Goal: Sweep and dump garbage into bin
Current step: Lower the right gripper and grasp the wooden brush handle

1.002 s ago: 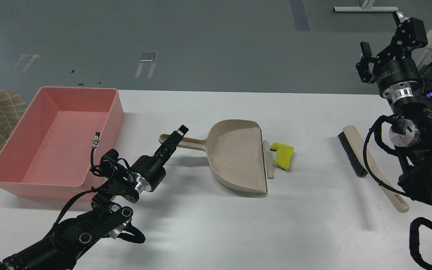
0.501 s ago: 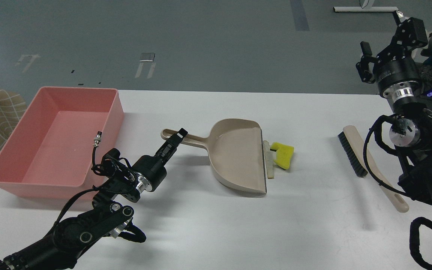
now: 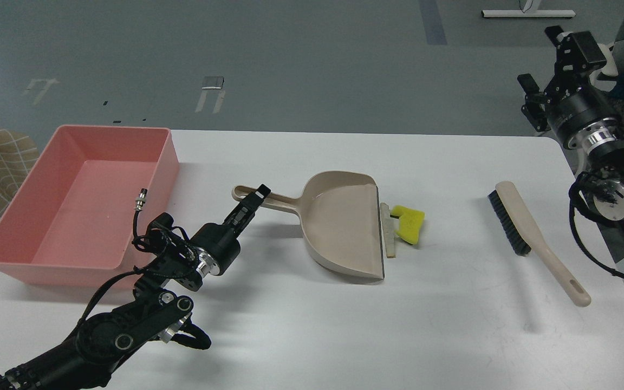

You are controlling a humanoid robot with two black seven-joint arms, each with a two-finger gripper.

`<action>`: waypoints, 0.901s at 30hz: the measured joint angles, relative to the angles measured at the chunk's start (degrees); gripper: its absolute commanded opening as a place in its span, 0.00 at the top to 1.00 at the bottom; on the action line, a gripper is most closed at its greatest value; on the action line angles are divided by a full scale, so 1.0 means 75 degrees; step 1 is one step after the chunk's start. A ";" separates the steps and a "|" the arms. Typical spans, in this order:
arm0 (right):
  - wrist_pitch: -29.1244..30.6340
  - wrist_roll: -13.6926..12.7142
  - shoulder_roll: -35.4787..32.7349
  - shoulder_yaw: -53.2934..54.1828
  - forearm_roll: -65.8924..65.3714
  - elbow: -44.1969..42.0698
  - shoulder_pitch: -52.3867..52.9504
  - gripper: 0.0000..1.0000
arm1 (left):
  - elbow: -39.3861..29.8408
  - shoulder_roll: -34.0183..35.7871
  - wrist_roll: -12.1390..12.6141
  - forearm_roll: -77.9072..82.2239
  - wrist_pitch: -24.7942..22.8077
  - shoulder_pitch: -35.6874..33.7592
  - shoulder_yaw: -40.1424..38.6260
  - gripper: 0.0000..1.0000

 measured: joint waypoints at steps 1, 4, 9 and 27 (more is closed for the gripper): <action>0.0000 -0.0051 -0.0308 -0.0332 -0.0040 0.0263 0.0007 0.00 | 0.0000 -0.0003 -0.0001 -0.0002 0.0002 0.0006 0.0000 1.00; -0.0007 -0.0235 -0.1307 -0.1082 -0.0457 0.1120 -0.0012 0.00 | 0.0001 -0.0006 -0.0012 -0.0003 0.0009 0.0010 -0.0001 1.00; -0.0006 -0.0351 -0.2762 -0.2009 -0.1683 0.2419 -0.0109 0.00 | 0.0001 -0.0004 -0.0014 -0.0003 0.0009 -0.0001 -0.0007 1.00; 0.0050 -0.0685 -0.4523 -0.3653 -0.4836 0.3801 -0.0212 0.00 | -0.0009 -0.0135 -0.0012 -0.0021 0.0006 -0.0074 -0.0007 1.00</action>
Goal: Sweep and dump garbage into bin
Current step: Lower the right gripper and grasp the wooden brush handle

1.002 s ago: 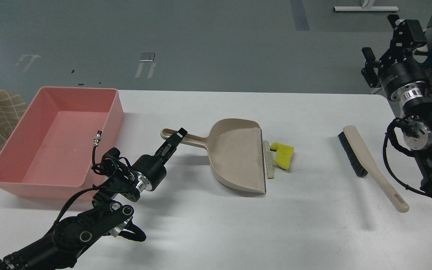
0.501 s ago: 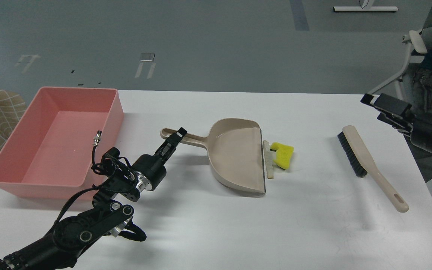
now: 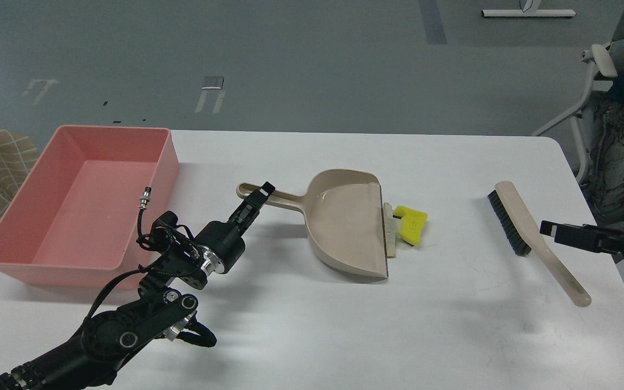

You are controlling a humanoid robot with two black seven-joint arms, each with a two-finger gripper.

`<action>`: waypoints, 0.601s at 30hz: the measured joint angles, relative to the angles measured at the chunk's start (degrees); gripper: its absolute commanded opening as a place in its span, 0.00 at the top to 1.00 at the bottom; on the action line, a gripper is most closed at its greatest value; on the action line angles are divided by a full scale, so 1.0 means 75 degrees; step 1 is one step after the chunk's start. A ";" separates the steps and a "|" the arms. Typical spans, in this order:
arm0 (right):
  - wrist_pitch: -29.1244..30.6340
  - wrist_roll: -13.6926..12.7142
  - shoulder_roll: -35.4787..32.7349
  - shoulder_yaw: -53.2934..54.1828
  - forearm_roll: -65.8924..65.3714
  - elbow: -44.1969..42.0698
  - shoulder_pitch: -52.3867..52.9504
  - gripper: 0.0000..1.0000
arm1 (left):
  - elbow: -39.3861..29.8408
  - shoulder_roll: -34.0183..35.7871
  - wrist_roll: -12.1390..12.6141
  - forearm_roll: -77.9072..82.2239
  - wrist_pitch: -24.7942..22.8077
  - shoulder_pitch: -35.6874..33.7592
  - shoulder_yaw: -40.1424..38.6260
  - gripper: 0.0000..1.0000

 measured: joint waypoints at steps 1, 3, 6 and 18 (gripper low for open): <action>0.0001 -0.0049 0.0014 0.0000 -0.0139 -0.0034 -0.0006 0.00 | 0.0000 -0.0001 0.0000 0.0004 0.0000 -0.0002 0.0000 1.00; 0.0006 -0.0105 0.0052 -0.0002 -0.0353 -0.0090 -0.0014 0.00 | 0.0000 -0.0003 0.0000 0.0006 0.0000 -0.0012 0.0000 1.00; 0.0020 -0.0144 0.0138 -0.0001 -0.0818 -0.0254 0.0013 0.00 | 0.0000 -0.0004 0.0000 0.0006 0.0000 -0.0017 0.0002 1.00; 0.0039 -0.0167 0.0547 -0.0028 -0.1228 -0.0439 -0.0127 0.01 | -0.0030 0.0000 -0.0015 0.0007 0.0000 -0.0018 0.0004 1.00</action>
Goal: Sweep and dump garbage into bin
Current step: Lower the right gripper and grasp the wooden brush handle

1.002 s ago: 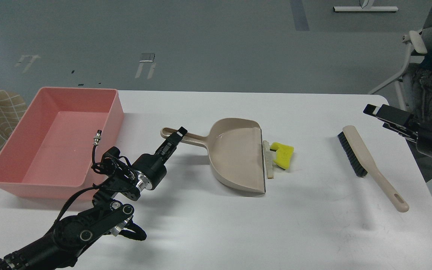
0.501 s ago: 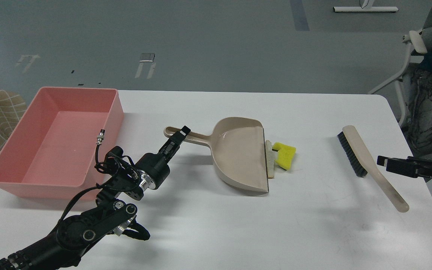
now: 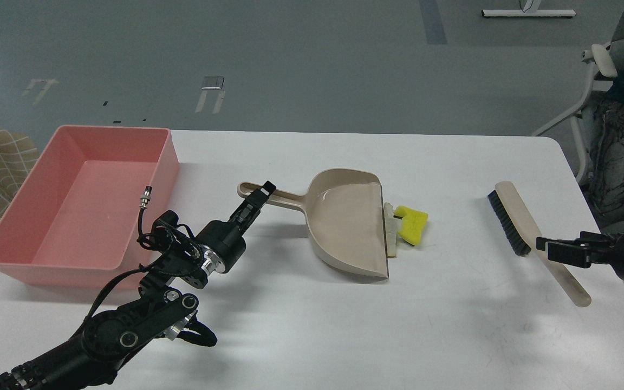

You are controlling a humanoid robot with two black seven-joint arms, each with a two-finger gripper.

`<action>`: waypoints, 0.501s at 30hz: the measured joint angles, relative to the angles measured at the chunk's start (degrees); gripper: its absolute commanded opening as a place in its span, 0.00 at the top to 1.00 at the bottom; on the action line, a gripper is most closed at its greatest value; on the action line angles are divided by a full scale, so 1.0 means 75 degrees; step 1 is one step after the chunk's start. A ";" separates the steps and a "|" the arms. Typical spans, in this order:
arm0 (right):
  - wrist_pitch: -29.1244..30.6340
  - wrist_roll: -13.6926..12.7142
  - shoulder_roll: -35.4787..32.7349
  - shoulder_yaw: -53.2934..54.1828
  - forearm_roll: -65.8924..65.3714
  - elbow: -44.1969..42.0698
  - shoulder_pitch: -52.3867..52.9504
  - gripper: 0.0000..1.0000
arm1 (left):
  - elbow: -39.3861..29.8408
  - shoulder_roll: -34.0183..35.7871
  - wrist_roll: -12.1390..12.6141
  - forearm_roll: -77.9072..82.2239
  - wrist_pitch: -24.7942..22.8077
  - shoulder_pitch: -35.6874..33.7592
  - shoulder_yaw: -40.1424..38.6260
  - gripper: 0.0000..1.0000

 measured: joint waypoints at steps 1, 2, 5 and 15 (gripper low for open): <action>0.0000 -0.0027 0.0007 0.0000 -0.0003 -0.0001 -0.0010 0.01 | -0.0003 0.0000 0.0000 0.0000 0.0000 0.0000 0.0001 1.00; 0.0000 -0.0068 0.0011 0.0000 -0.0005 -0.0001 -0.0022 0.01 | -0.0007 0.0001 0.0000 0.0000 0.0000 0.0000 0.0002 1.00; 0.0000 -0.0162 0.0013 0.0000 -0.0004 -0.0002 -0.0090 0.01 | -0.0020 0.0008 -0.0006 0.0000 0.0000 0.0000 0.0003 1.00; 0.0000 -0.0182 0.0011 0.0000 -0.0002 0.0031 -0.0420 0.16 | -0.0030 0.0005 -0.0006 0.0004 0.0000 -0.0011 0.0003 1.00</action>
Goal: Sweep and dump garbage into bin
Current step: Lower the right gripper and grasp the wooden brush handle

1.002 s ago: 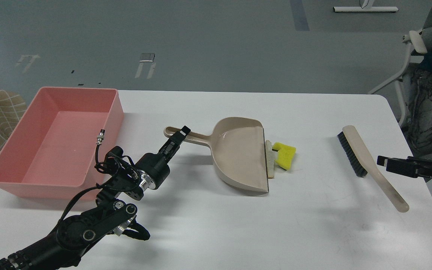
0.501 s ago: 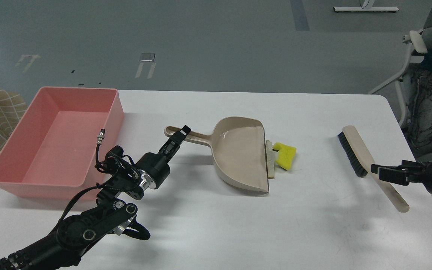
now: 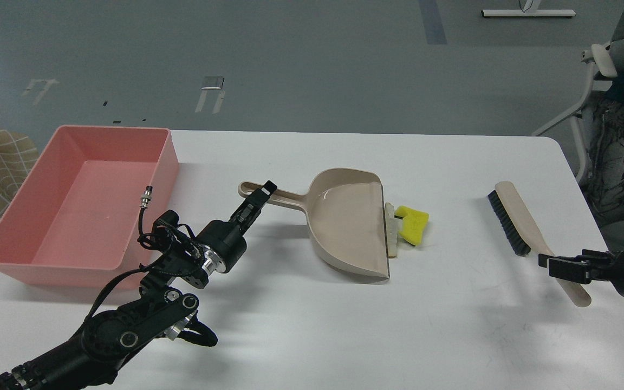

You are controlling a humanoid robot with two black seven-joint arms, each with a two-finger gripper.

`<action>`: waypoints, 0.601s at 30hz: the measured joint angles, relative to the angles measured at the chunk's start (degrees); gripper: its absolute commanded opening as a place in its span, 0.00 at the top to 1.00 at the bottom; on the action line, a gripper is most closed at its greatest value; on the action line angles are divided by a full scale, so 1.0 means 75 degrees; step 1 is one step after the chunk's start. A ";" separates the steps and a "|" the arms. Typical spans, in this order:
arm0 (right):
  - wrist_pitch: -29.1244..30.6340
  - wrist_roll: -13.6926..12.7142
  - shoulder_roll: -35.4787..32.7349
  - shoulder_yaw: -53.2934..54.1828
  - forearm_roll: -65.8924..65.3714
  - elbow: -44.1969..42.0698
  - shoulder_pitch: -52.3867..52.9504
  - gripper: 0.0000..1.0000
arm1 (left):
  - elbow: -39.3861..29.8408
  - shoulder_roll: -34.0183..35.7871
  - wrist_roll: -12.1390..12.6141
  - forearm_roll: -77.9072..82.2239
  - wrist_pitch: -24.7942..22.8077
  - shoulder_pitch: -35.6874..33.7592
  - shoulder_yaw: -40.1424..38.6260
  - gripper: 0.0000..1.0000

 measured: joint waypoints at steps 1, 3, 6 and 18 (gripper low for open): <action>0.0000 0.0000 0.0000 0.0000 -0.0006 0.0004 -0.0010 0.16 | 0.0000 0.0007 0.0000 0.0000 0.0000 -0.0001 0.0000 1.00; 0.0000 0.0000 0.0000 0.0000 -0.0020 0.0006 -0.0045 0.27 | -0.0001 0.0021 0.0000 0.0000 0.0000 -0.0001 0.0000 1.00; 0.0000 0.0000 0.0000 0.0000 -0.0027 0.0015 -0.0084 0.34 | -0.0001 0.0037 0.0000 0.0000 0.0000 -0.0001 0.0000 1.00; 0.0000 -0.0002 0.0094 0.0006 -0.0018 0.0044 -0.0176 0.43 | -0.0002 0.0046 -0.0005 -0.0004 0.0000 0.0002 0.0001 1.00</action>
